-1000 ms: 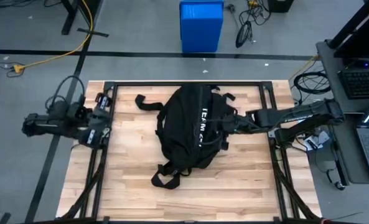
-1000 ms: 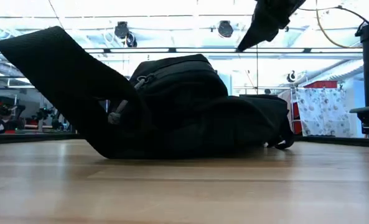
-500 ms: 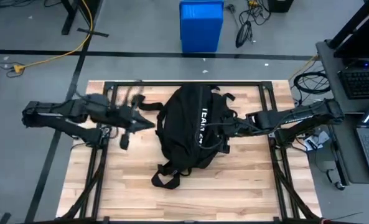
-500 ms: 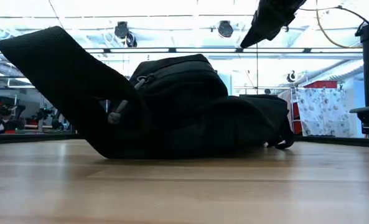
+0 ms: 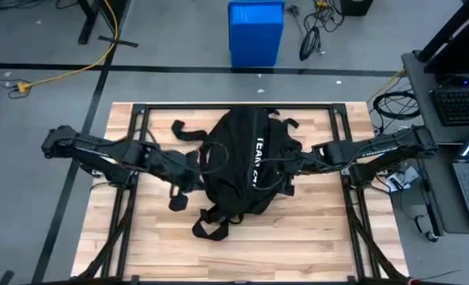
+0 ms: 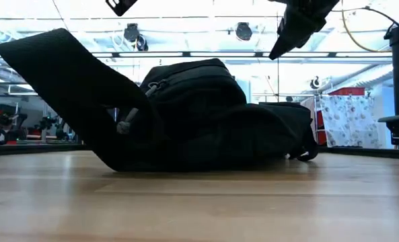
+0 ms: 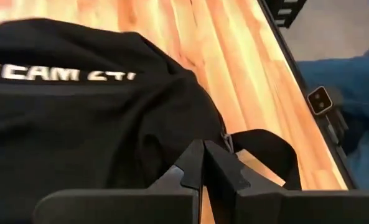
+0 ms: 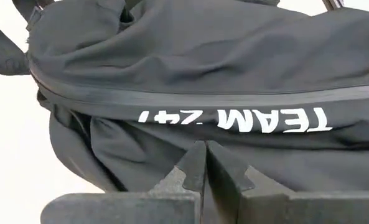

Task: Unpack backpack
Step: Open the black backpack

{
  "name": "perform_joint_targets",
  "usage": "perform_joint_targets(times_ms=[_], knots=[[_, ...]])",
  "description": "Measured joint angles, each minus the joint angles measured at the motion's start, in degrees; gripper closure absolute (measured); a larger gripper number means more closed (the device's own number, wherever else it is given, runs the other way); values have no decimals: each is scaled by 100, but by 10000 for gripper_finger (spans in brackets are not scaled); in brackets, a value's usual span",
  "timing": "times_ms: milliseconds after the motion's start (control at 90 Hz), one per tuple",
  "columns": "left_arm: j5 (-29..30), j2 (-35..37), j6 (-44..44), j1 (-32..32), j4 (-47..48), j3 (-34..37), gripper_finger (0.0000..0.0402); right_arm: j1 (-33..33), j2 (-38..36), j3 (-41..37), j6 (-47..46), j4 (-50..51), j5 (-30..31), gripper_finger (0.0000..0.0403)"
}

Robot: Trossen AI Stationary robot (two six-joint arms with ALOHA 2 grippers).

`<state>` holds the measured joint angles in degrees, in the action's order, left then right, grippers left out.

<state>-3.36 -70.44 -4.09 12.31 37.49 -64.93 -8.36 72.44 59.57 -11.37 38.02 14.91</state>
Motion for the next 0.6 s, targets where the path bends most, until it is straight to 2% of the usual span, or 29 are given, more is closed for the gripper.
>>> perform_joint_targets(times_ms=[211, 389, 600], knots=[[-248, -681, -17, 321, -262, 2, 402, -27, 0, 0, -2, -15, -479, 403], [-373, -1051, -193, 623, -568, 4, 402, -202, 0, 0, 2, -48, -489, 403], [-297, -1178, -461, 888, -946, 7, 402, -413, 0, 0, 39, -50, -487, 403]])
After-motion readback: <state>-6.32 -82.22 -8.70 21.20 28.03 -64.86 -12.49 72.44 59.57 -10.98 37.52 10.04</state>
